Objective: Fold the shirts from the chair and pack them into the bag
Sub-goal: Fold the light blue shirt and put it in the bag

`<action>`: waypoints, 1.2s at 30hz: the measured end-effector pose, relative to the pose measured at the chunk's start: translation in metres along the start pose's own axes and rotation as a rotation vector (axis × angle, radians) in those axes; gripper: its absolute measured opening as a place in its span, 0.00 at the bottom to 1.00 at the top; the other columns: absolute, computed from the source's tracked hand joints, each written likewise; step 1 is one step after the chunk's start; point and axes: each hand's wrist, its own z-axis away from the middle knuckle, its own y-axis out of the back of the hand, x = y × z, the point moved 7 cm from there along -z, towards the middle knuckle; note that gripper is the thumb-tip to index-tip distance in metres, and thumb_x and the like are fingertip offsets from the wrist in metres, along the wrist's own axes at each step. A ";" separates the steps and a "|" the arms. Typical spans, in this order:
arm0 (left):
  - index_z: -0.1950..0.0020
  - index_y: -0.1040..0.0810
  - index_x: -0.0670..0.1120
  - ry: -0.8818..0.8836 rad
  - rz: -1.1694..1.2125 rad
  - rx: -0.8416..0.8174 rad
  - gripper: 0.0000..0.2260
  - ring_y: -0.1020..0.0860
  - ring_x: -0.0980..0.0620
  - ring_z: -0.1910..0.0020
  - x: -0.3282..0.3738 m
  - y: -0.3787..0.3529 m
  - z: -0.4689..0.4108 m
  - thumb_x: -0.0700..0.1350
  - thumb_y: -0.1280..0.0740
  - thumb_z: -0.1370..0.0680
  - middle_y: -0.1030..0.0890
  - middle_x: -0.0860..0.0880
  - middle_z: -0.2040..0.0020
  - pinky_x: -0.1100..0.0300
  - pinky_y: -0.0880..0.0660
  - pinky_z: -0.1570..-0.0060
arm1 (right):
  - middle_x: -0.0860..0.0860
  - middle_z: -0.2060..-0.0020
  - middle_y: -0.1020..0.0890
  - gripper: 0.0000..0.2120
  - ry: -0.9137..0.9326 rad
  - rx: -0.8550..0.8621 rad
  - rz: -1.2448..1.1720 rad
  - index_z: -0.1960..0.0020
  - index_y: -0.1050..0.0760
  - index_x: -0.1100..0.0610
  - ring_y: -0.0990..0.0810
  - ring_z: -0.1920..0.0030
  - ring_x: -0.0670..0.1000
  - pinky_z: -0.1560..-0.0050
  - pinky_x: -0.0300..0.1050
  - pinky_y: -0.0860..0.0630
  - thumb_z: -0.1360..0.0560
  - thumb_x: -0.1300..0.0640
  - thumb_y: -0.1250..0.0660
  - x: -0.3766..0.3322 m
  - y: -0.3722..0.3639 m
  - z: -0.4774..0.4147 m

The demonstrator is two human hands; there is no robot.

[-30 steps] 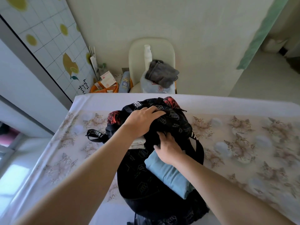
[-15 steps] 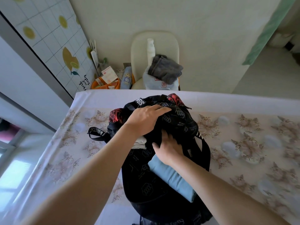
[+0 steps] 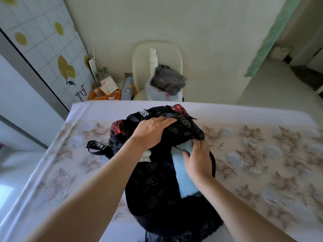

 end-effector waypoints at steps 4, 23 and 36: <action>0.24 0.38 0.59 0.010 -0.018 -0.030 0.29 0.21 0.48 0.46 0.003 -0.003 -0.001 0.37 0.39 0.22 0.23 0.54 0.37 0.55 0.25 0.63 | 0.57 0.47 0.26 0.21 0.327 0.020 0.262 0.42 0.25 0.58 0.26 0.48 0.59 0.49 0.53 0.26 0.29 0.49 0.26 -0.025 -0.020 0.017; 0.37 0.22 0.53 -0.057 -0.155 -0.122 0.14 0.22 0.48 0.44 0.054 -0.029 -0.043 0.54 0.42 0.16 0.20 0.51 0.45 0.53 0.24 0.52 | 0.57 0.20 0.56 0.49 0.524 -0.435 0.384 0.19 0.56 0.52 0.55 0.20 0.58 0.25 0.67 0.47 0.29 0.34 0.36 0.013 -0.054 0.061; 0.47 0.16 0.57 0.038 0.082 -0.051 0.11 0.21 0.53 0.48 0.026 -0.001 -0.074 0.57 0.37 0.20 0.17 0.57 0.49 0.54 0.24 0.52 | 0.63 0.35 0.25 0.30 0.505 -0.116 0.427 0.30 0.29 0.63 0.26 0.35 0.64 0.38 0.60 0.26 0.31 0.56 0.30 -0.024 -0.047 0.003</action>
